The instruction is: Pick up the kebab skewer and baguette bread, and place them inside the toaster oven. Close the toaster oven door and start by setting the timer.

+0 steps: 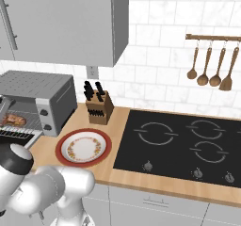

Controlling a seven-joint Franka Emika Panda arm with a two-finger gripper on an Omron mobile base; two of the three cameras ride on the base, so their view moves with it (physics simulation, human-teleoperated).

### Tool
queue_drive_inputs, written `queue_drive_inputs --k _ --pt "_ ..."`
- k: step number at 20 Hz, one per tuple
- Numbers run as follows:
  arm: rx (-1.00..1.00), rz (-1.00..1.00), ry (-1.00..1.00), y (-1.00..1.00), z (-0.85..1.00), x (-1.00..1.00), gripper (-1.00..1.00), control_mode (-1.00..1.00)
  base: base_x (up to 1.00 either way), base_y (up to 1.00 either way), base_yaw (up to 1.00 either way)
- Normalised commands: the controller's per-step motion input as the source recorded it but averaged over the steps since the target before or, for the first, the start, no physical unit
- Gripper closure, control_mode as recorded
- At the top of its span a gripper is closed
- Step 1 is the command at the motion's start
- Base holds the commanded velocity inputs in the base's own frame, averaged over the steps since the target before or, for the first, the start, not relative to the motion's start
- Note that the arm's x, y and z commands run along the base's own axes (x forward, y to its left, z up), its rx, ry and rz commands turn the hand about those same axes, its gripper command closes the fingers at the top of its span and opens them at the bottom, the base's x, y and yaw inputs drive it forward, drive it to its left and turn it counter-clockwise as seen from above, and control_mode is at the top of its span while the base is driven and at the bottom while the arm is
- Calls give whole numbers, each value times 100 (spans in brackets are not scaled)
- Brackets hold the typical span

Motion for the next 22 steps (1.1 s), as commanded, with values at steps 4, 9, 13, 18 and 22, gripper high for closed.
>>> queue_drive_inputs --k 4,9,13,18,22 --pt "0 4 -13 6 -1 47 100 -100 0 0 0" --pt "0 2 -1 36 -16 12 100 -100 0 0 0" --pt "0 0 4 33 -15 0 100 -100 0 0 0" --pt "0 0 9 8 -8 2 100 -100 0 0 0" --pt "0 0 13 5 0 25 100 -100 0 0 0"
